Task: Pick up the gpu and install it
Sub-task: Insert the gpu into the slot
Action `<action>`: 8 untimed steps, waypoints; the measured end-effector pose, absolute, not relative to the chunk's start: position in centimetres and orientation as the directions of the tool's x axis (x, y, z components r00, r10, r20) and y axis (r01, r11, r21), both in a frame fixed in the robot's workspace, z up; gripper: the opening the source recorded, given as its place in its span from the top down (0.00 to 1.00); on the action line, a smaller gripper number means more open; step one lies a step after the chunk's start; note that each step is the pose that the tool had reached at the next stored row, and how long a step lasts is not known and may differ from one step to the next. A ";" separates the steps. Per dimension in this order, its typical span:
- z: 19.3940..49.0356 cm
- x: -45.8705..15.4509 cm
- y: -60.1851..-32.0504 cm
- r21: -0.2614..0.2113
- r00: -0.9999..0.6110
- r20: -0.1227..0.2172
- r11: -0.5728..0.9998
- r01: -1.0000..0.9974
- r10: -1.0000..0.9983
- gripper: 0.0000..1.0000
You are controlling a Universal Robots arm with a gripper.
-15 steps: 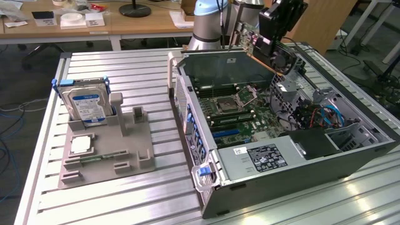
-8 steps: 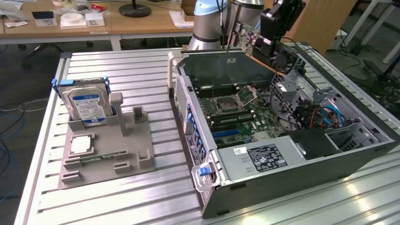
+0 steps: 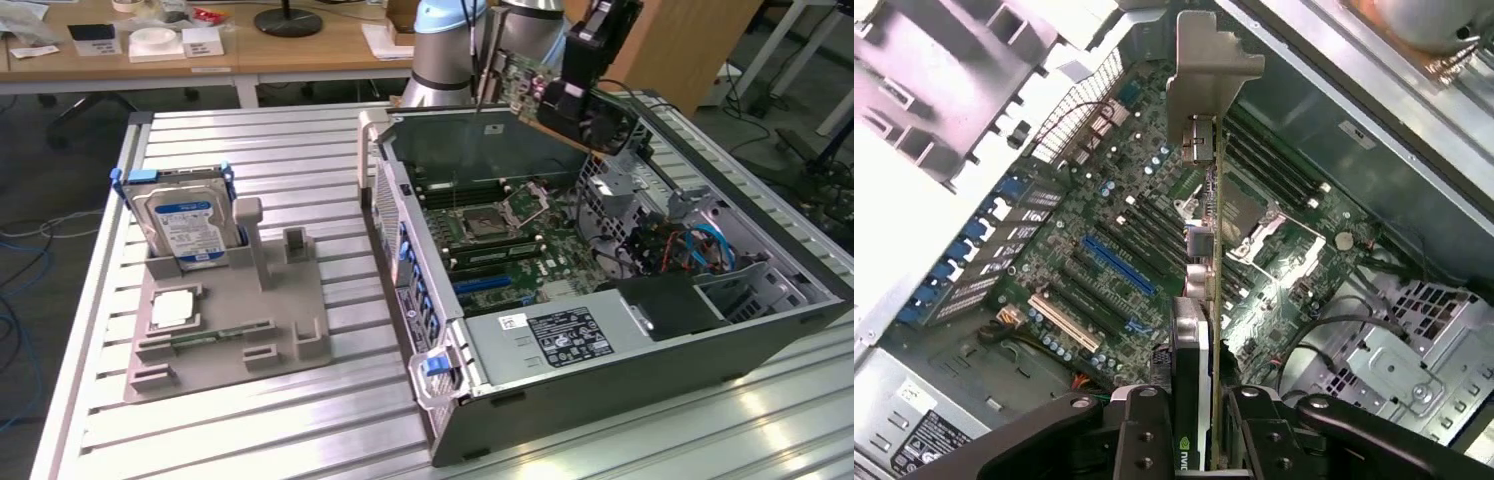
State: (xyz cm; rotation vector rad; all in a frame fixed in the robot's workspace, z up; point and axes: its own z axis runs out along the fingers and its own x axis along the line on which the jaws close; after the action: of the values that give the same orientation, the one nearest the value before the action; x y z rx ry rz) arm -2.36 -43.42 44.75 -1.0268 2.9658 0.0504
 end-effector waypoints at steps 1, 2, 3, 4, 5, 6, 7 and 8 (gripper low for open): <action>44.7 -2.4 -43.4 0.030 -0.758 -0.013 0.758 -0.652 -0.652 0.73; 44.7 -2.4 -43.4 0.029 -0.752 -0.013 0.751 -0.659 -0.659 0.73; 44.7 -2.4 -43.4 0.029 -0.745 -0.013 0.745 -0.666 -0.666 0.73; 44.7 -2.4 -43.4 0.029 -0.739 -0.013 0.739 -0.673 -0.673 0.73; 44.7 -2.4 -43.4 0.029 -0.734 -0.013 0.733 -0.680 -0.680 0.73; 44.7 -2.4 -43.4 0.029 -0.728 -0.013 0.727 -0.686 -0.686 0.73; 44.7 -2.4 -43.4 0.030 -0.722 -0.013 0.722 -0.692 -0.692 0.73; 44.7 -2.4 -43.4 0.030 -0.716 -0.013 0.716 -0.698 -0.698 0.73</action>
State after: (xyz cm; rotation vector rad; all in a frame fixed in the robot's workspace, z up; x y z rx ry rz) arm -2.36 -43.42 44.75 -1.1829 2.9089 0.0506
